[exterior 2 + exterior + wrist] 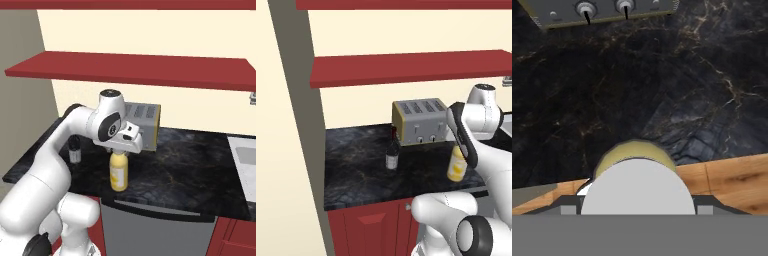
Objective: There is a wine glass and glass cup on the dining counter. Place the wine bottle next to the wine glass and the juice bottle next to the glass cup.
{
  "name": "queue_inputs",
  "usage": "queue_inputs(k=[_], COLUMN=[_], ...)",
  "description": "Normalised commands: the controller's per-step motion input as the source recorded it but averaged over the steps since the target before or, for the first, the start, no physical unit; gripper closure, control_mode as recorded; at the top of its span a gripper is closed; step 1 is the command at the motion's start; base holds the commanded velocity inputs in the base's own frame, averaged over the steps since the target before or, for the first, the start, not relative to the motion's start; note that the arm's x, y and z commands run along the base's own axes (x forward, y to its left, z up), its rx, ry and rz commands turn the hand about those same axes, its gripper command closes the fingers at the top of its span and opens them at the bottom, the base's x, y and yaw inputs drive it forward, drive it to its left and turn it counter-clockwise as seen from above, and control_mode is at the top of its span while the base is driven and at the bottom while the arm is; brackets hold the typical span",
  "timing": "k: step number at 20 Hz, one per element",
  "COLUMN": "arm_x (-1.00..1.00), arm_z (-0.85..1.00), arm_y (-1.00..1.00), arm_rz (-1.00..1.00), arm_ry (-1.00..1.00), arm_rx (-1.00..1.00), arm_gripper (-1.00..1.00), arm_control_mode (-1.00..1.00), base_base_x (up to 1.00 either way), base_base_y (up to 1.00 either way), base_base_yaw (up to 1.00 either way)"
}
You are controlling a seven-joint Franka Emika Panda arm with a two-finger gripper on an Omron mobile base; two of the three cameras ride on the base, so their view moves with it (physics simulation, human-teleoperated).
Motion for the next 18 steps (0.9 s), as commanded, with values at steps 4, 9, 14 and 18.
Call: queue_inputs(k=[4, 9, 14, 18], arm_x=[0.0, 0.0, 0.0, 0.0], arm_z=[0.0, 0.0, 0.0, 0.0], arm_y=[0.0, 0.0, 0.0, 0.0], arm_rz=[0.0, 0.0, 0.0, 0.0], arm_ry=[0.0, 0.0, 0.0, 0.0], arm_rx=[0.0, 0.0, 0.0, 0.0], arm_gripper=[1.0, 1.0, 1.0, 1.0], arm_control_mode=[1.0, 1.0, 1.0, 1.0], base_base_x=[-0.26, -0.59, -0.44, -0.17], base_base_y=[0.01, 0.11, 0.14, 0.01], base_base_yaw=[0.0, 0.05, 0.53, 0.94])
